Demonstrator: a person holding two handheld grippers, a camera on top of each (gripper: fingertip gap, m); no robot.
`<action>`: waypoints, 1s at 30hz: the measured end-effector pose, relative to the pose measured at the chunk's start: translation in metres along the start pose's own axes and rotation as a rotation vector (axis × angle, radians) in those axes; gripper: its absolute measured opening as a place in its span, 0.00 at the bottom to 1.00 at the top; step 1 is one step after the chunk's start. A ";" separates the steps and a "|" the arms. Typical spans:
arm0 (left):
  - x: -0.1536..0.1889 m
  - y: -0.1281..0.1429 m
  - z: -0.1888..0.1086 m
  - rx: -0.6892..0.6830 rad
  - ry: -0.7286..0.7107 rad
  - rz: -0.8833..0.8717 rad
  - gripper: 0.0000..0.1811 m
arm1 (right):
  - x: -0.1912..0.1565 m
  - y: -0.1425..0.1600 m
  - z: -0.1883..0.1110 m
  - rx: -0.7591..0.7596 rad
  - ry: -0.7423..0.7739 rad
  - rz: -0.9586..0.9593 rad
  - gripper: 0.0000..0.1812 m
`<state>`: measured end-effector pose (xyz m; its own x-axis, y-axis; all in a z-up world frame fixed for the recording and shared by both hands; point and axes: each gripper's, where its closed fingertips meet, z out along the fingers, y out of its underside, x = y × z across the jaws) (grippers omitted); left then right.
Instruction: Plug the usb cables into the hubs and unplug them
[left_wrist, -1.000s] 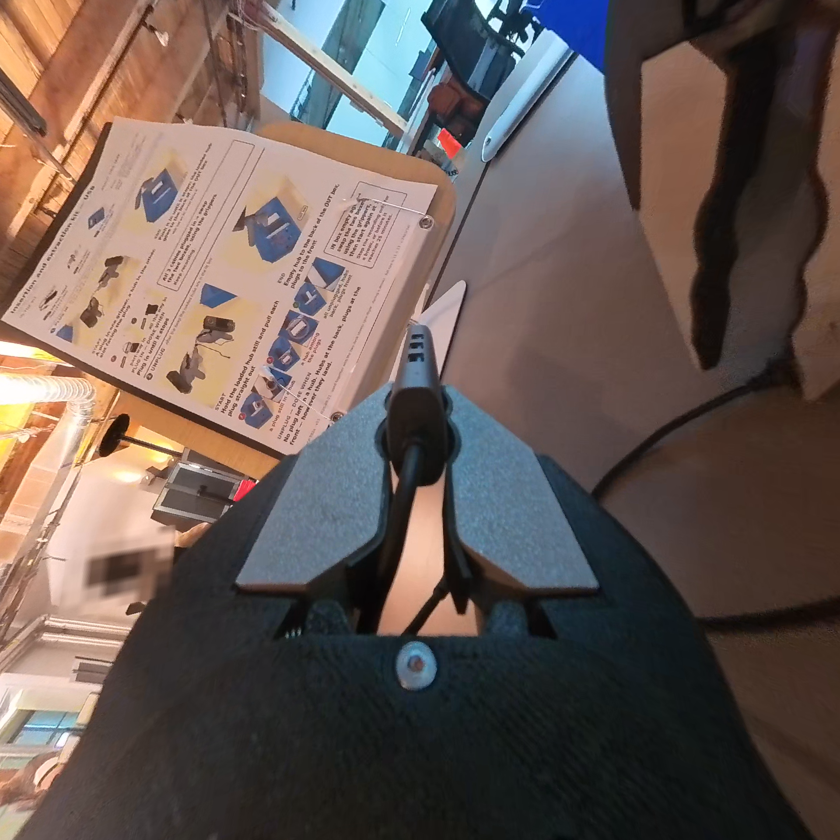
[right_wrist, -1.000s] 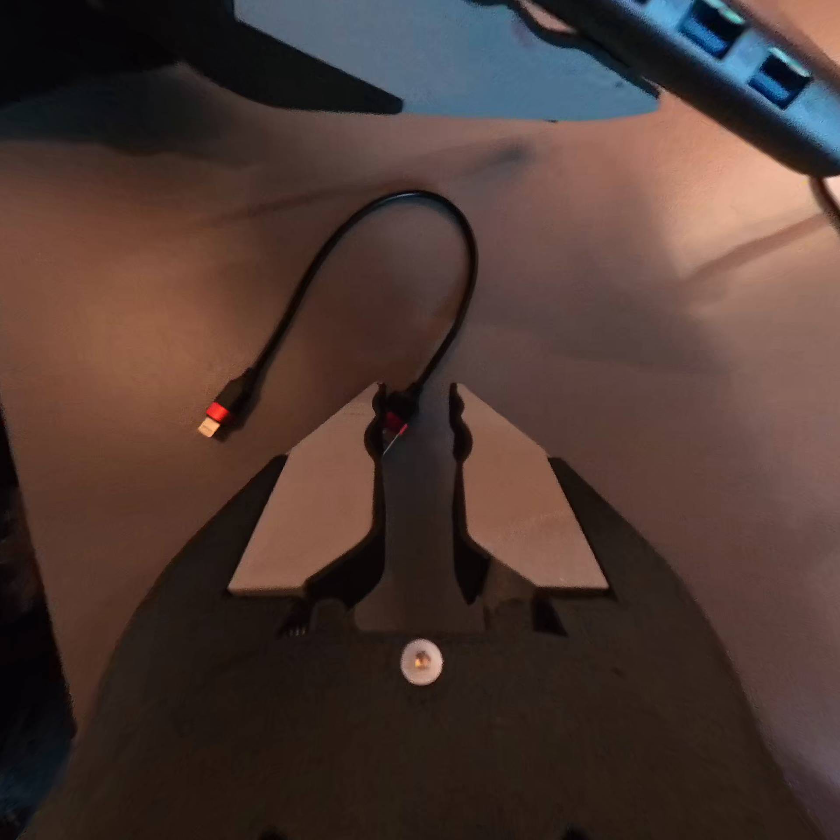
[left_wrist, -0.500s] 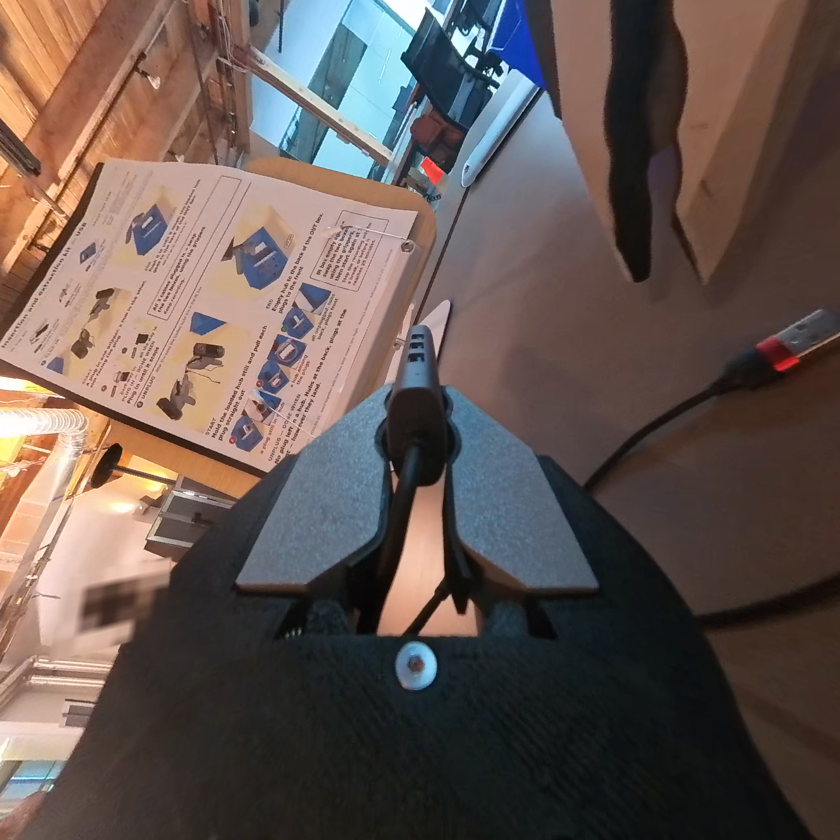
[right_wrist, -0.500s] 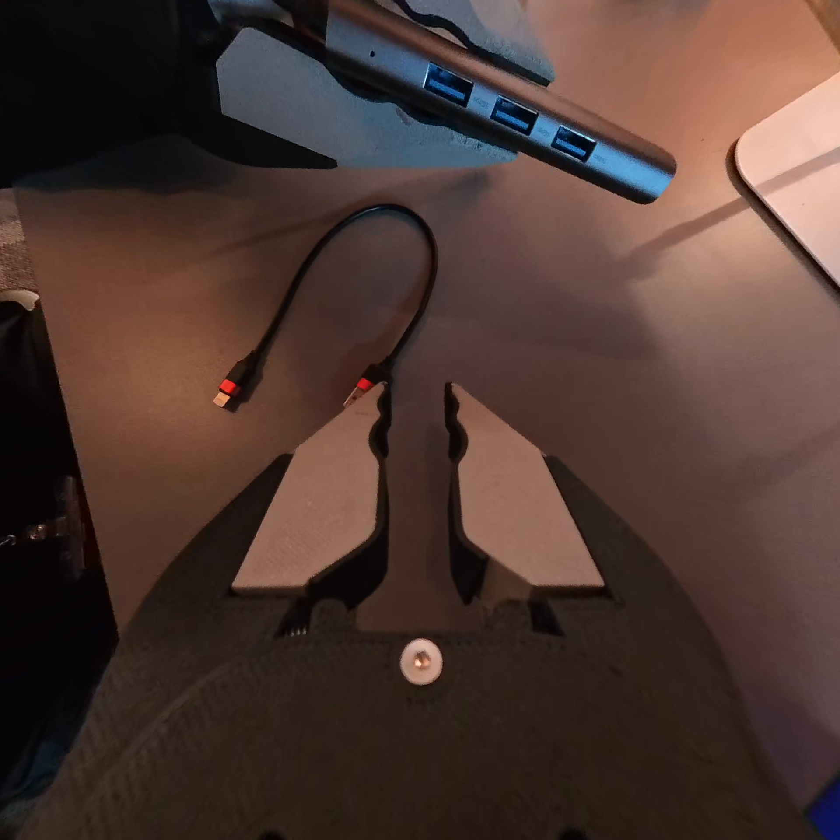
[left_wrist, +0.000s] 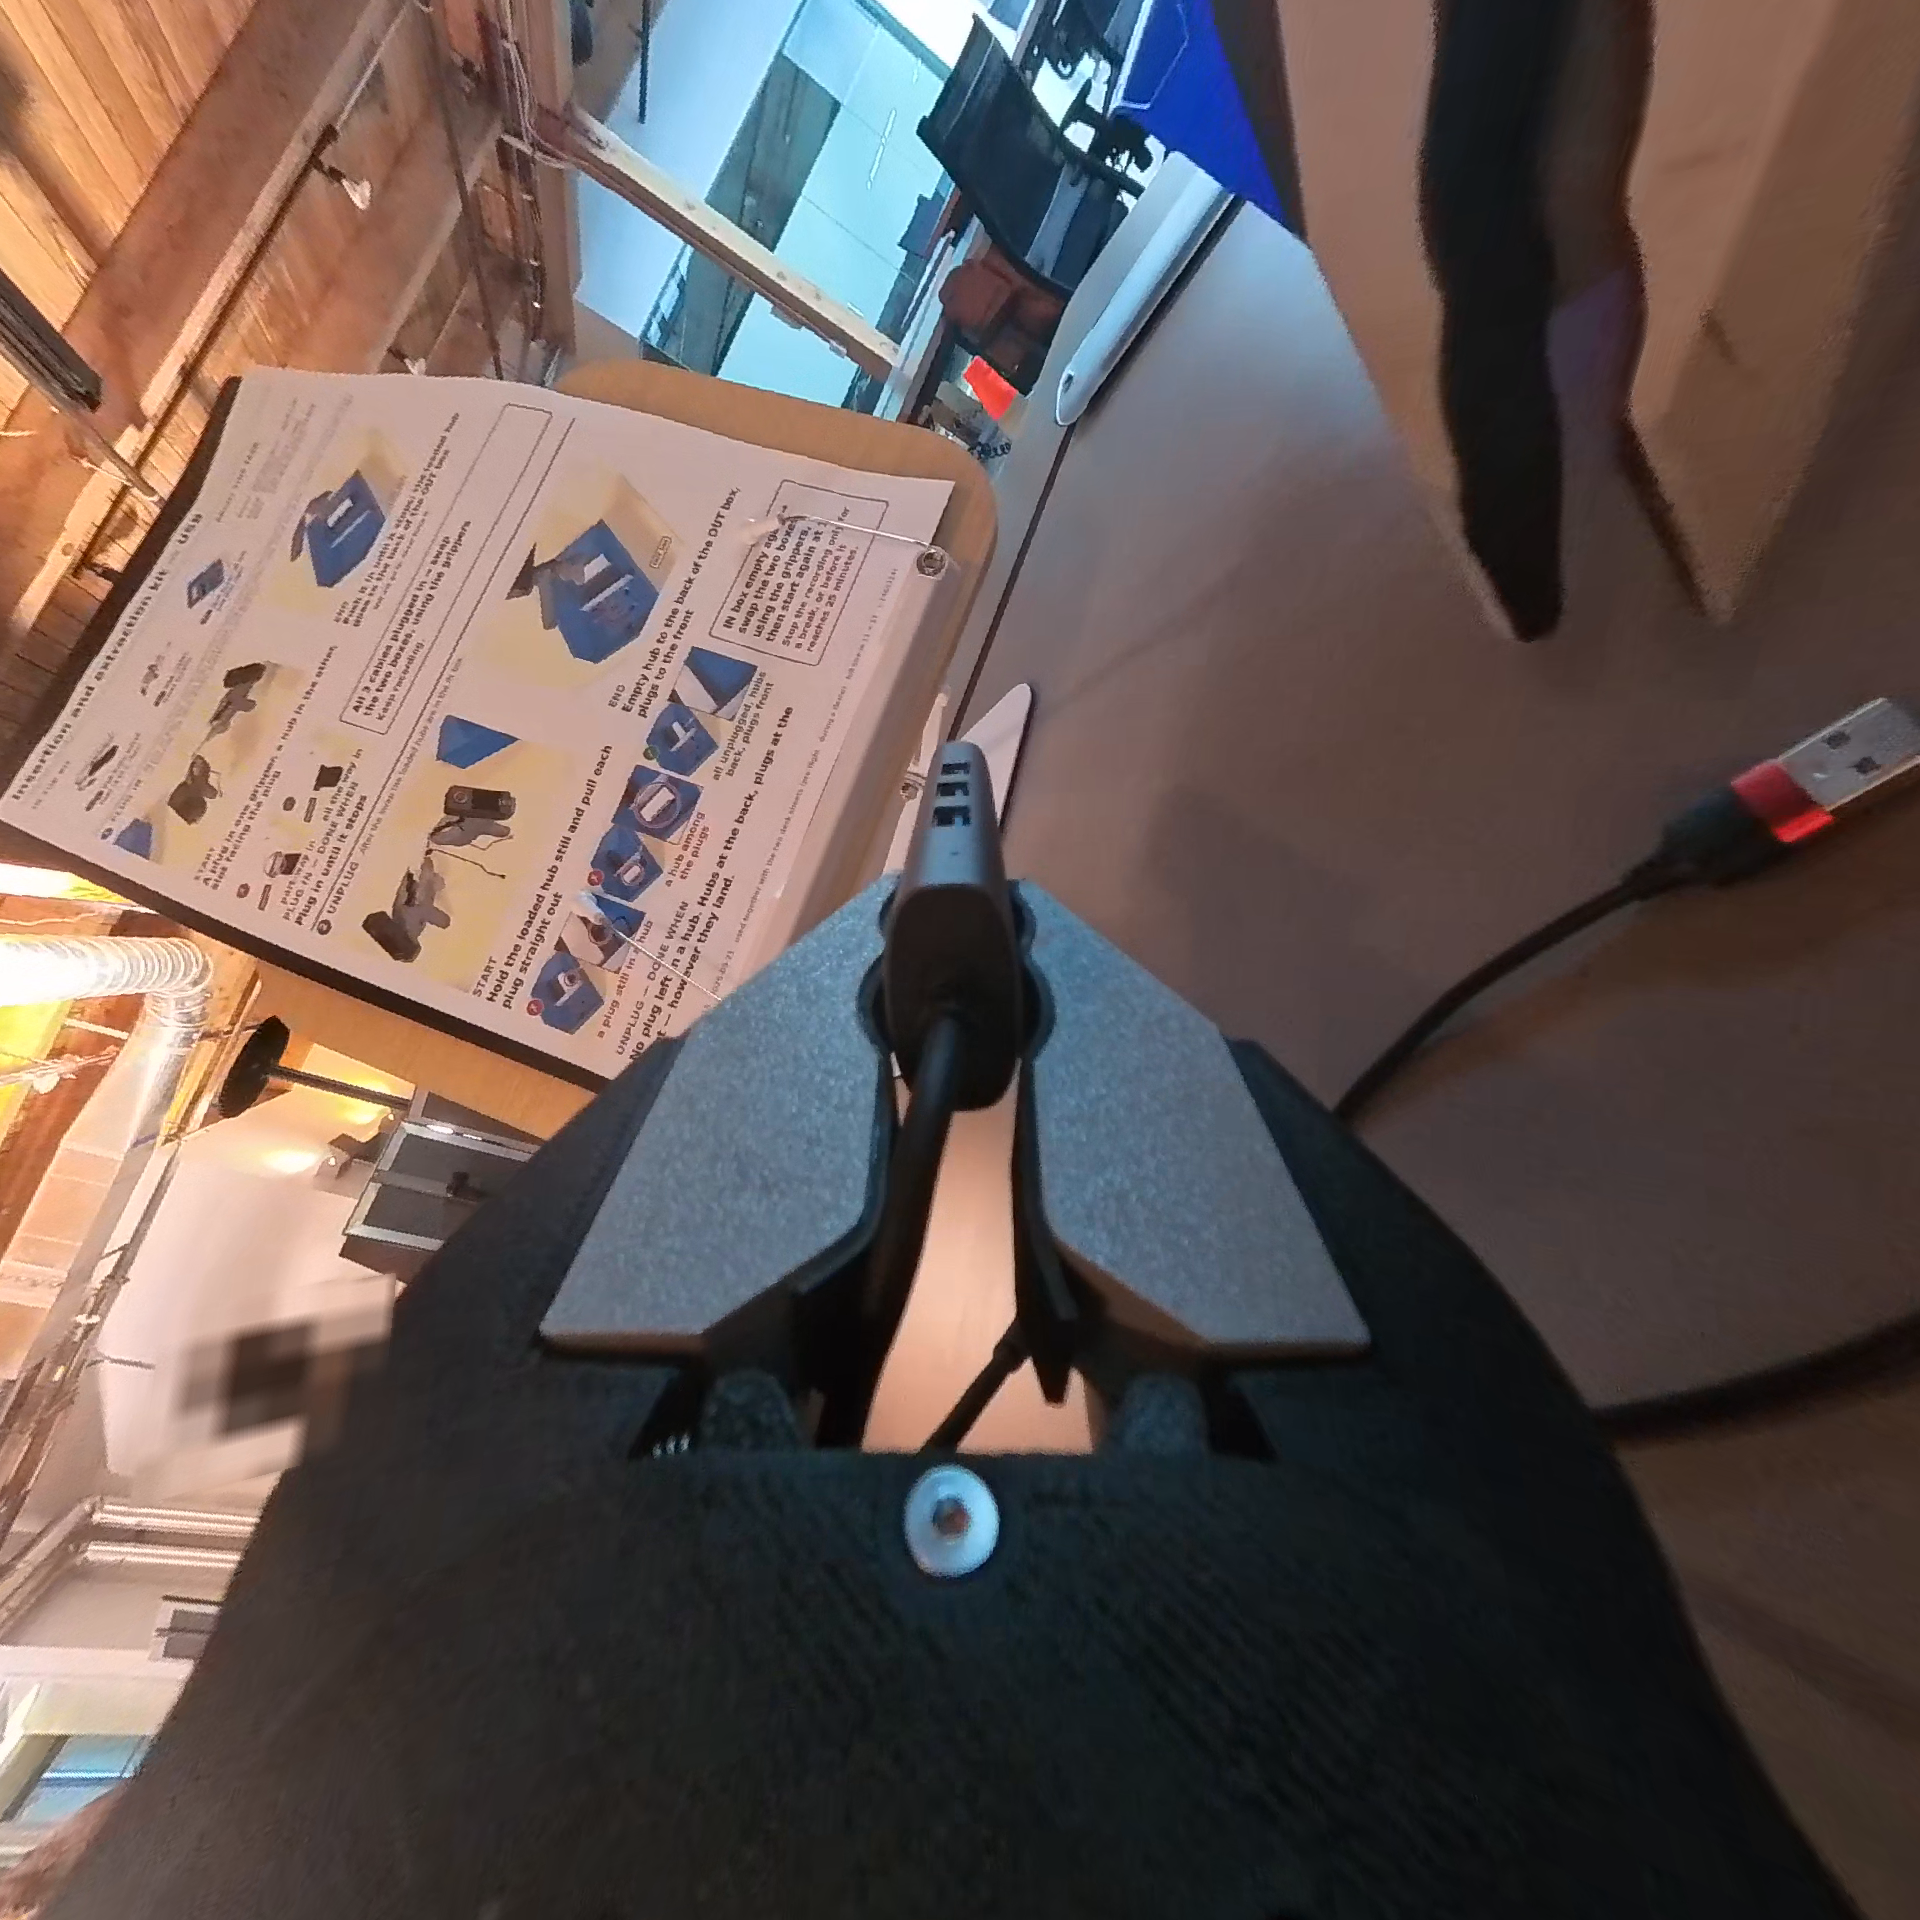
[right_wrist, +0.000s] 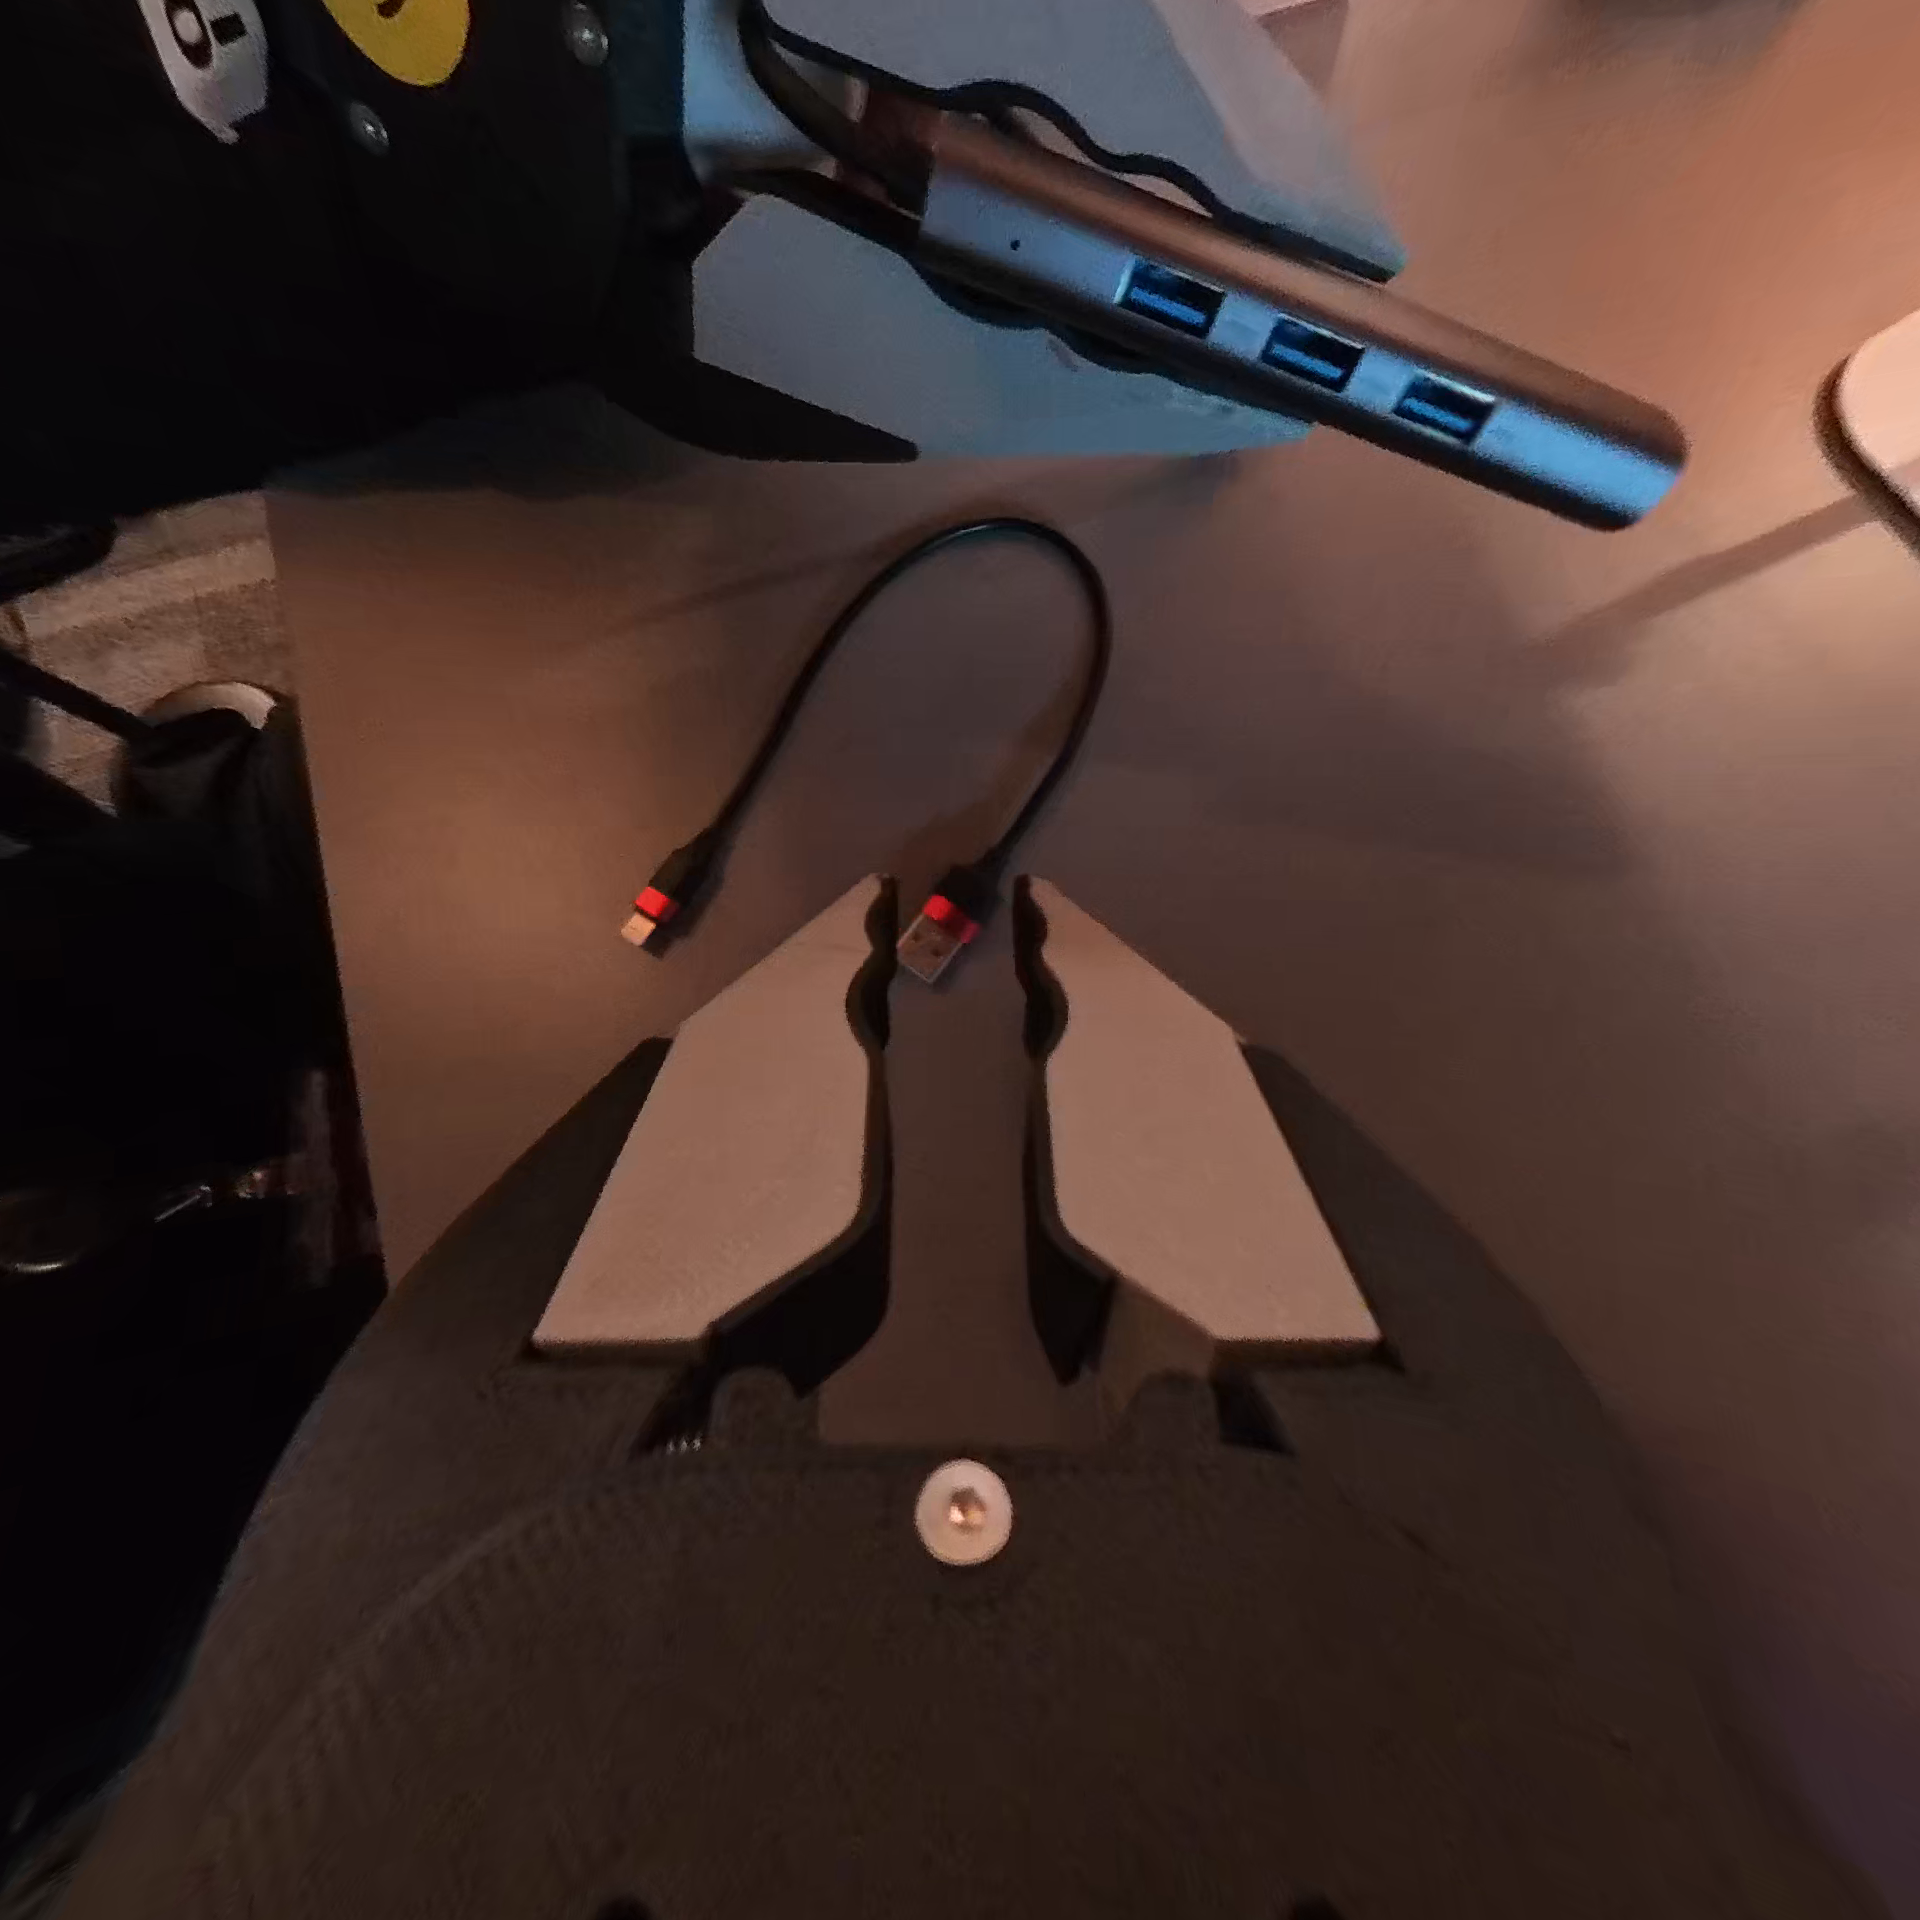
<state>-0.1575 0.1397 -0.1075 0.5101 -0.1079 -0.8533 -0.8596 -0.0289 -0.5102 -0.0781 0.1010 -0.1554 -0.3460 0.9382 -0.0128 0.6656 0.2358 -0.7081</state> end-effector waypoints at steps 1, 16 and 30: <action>0.000 0.001 0.000 -0.003 0.001 0.002 0.08 | -0.003 0.001 0.003 -0.011 -0.011 0.003 0.12; 0.003 0.000 0.001 -0.008 0.009 0.020 0.08 | 0.014 0.032 0.028 -0.175 0.107 0.056 0.07; -0.004 -0.008 -0.003 -0.005 -0.027 0.040 0.08 | 0.045 0.075 -0.166 -0.649 0.421 0.087 0.06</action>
<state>-0.1524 0.1377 -0.1001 0.4763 -0.0821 -0.8754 -0.8792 -0.0303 -0.4755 0.0659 0.2027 -0.0920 -0.0813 0.9467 0.3118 0.9776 0.1367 -0.1602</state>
